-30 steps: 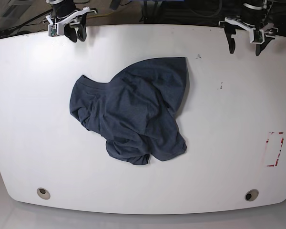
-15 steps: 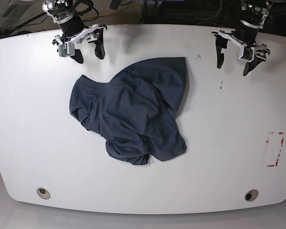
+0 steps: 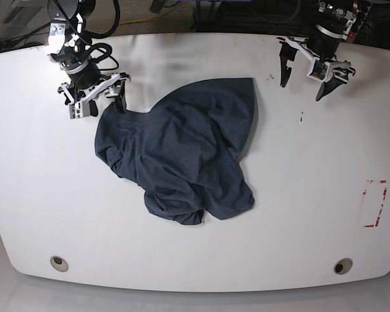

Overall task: Fold the T-shirt properly
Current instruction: 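Lower the right gripper onto the shirt edge and grasp it, then lift the shirt with the right gripper and drag it aside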

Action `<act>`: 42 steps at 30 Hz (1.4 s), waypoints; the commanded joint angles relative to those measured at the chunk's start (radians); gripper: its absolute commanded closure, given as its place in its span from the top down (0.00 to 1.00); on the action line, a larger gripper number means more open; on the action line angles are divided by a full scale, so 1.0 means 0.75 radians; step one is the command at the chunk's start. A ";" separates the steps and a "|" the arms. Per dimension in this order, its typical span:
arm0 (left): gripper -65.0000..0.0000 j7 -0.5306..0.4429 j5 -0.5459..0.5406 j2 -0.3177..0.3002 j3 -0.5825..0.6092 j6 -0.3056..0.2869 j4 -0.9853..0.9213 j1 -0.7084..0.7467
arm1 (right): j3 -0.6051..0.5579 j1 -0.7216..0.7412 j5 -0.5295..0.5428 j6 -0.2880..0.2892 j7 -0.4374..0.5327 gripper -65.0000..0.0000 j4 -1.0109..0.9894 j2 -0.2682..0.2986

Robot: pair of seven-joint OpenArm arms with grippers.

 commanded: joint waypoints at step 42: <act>0.75 0.246 -0.003 -0.004 -0.009 0.010 0.033 -0.258 | 0.003 0.541 0.018 0.044 -0.213 0.00 -0.012 0.204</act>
